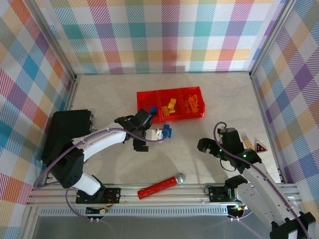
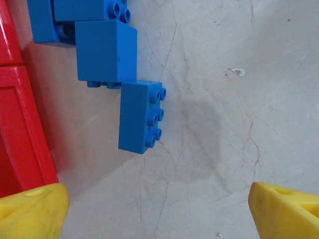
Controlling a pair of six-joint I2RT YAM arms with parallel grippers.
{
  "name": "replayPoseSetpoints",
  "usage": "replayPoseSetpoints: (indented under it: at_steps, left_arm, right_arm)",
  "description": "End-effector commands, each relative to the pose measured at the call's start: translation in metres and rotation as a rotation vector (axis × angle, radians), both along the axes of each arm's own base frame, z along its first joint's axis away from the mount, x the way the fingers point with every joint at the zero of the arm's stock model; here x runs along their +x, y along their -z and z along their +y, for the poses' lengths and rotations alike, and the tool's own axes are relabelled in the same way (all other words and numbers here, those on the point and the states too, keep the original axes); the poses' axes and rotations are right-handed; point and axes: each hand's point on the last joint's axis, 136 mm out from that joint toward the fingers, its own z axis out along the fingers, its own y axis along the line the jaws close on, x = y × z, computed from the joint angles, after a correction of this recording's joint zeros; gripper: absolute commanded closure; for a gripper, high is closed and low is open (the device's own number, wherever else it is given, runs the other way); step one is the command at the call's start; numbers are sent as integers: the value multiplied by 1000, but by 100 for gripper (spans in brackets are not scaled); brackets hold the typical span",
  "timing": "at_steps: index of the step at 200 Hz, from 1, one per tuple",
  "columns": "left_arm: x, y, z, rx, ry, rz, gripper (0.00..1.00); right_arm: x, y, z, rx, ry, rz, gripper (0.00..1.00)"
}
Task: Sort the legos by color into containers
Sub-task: Pick up the lego from the center of the table.
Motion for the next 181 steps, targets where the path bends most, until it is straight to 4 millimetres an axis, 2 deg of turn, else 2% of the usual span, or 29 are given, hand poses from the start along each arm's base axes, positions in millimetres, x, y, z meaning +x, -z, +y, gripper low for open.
replayPoseSetpoints:
  at_steps: [1, 54, 117, 164, 173, 181]
  left_arm:
    - [6, 7, -6, 13, 41, -9, 8]
    - [17, 19, -20, 12, 41, 26, 14]
    - [29, 40, -25, 35, 36, 46, 23]
    - [27, 49, -23, 62, 47, 74, 36]
    - [28, 49, -23, 60, 46, 72, 41]
    - [28, 50, -22, 61, 45, 74, 51]
  right_arm:
    - [0, -6, 1, -7, -24, -12, 1]
    - [-1, -4, 0, -9, -24, -7, 1]
    - [-2, -6, 1, -3, -28, -11, 1]
    - [-3, -6, 1, -4, -27, -10, 1]
    - [-3, -6, 1, -3, -27, -11, 1]
    - [-3, -6, 0, -2, -25, -9, 1]
